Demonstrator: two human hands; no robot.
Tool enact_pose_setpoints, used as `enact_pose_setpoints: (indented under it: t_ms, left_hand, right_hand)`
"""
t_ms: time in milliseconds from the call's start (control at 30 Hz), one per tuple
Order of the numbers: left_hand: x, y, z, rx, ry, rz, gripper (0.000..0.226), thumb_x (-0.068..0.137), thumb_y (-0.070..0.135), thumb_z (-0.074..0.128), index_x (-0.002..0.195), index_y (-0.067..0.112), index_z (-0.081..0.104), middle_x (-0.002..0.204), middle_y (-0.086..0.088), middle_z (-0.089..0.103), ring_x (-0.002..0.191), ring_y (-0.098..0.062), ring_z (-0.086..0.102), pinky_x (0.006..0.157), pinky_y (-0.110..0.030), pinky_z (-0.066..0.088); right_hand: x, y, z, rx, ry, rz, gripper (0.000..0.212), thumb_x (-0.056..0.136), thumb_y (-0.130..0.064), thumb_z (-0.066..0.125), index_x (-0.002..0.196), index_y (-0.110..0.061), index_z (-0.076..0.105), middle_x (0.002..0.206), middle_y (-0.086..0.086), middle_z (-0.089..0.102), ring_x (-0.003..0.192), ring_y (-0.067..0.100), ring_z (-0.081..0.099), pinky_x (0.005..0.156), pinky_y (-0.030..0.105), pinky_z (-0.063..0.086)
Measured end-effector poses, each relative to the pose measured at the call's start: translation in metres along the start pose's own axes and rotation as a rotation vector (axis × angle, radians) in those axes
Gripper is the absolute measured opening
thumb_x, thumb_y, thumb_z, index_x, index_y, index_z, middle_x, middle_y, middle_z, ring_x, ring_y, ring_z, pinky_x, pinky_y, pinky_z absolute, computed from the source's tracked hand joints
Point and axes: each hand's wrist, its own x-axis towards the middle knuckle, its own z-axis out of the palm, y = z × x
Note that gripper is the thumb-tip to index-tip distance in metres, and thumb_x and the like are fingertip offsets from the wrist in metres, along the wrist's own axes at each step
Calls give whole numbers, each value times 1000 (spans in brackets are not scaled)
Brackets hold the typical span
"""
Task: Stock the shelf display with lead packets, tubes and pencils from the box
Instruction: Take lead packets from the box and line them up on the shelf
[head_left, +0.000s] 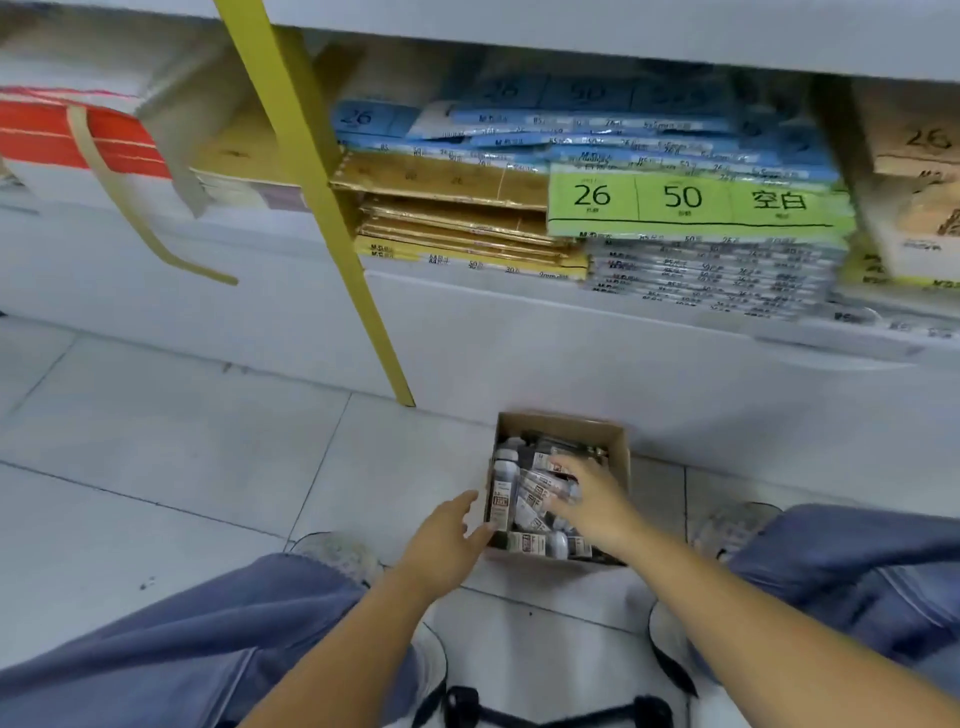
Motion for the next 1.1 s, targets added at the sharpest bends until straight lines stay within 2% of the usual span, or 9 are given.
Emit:
enact_pose_setpoints:
  t_ms: [133, 233, 367, 500, 600, 733, 967, 1033, 1100]
  left_hand:
    - [11, -11, 8, -41, -68, -28, 56, 102, 36, 50, 154, 24, 31, 149, -4, 49, 125, -17, 57, 103, -29, 45]
    - [14, -14, 10, -100, -95, -25, 50, 103, 33, 49, 152, 26, 37, 140, -4, 58, 122, -17, 59, 104, -36, 47]
    - [16, -17, 10, -175, -100, -50, 49, 102, 30, 52, 150, 29, 41, 134, -1, 62, 121, -16, 59, 102, -40, 49]
    - [16, -19, 11, -195, -101, -41, 48, 102, 30, 52, 150, 30, 41, 135, -4, 61, 121, -17, 60, 104, -41, 48]
    - [16, -19, 12, -216, -101, -49, 48, 103, 28, 52, 150, 29, 41, 135, -4, 62, 120, -18, 60, 104, -40, 48]
    - [16, -18, 11, -206, -101, -43, 47, 103, 27, 50, 150, 32, 41, 135, -3, 62, 119, -16, 60, 102, -37, 48]
    - [15, -18, 12, -209, -110, -45, 46, 103, 31, 50, 148, 36, 41, 135, 2, 62, 119, -13, 59, 101, -39, 50]
    - [16, -18, 11, -222, -106, -49, 46, 102, 30, 51, 147, 38, 43, 132, 4, 64, 118, -12, 60, 98, -36, 51]
    - [17, -18, 10, -217, -103, -46, 45, 102, 29, 52, 145, 39, 44, 129, 4, 65, 115, -11, 60, 93, -33, 51]
  right_hand:
    - [20, 21, 16, -93, -79, 80, 92, 75, -38, 80, 149, -21, 29, 151, 8, 37, 135, 26, 39, 112, 38, 34]
    - [30, 29, 27, -231, -34, 60, 94, 71, -51, 79, 148, -25, 31, 149, 7, 37, 137, 28, 32, 110, 35, 30]
    - [40, 31, 34, -286, -3, -5, 88, 70, -55, 77, 143, -22, 40, 144, 5, 46, 130, 25, 42, 106, 34, 35]
    - [44, 24, 36, -170, -27, 4, 71, 66, -52, 81, 124, -22, 51, 121, -1, 62, 109, 19, 58, 85, 30, 47]
    - [47, 21, 34, -233, -71, -14, 67, 68, -52, 80, 122, -22, 53, 121, -1, 63, 108, 20, 59, 85, 30, 47]
    - [49, 21, 31, -186, -100, -4, 61, 74, -37, 79, 127, -21, 54, 120, 0, 64, 99, 16, 60, 75, 24, 43]
    - [47, 27, 20, -56, -129, 13, 31, 77, -35, 78, 98, -28, 57, 95, -9, 66, 77, 5, 58, 59, 21, 39]
    - [44, 27, 12, 44, -98, 28, 24, 79, -31, 77, 87, -31, 55, 85, -11, 66, 71, 3, 60, 58, 23, 43]
    - [41, 26, 2, 118, -76, 28, 23, 81, -26, 76, 90, -32, 56, 87, -10, 67, 74, 7, 64, 62, 27, 51]
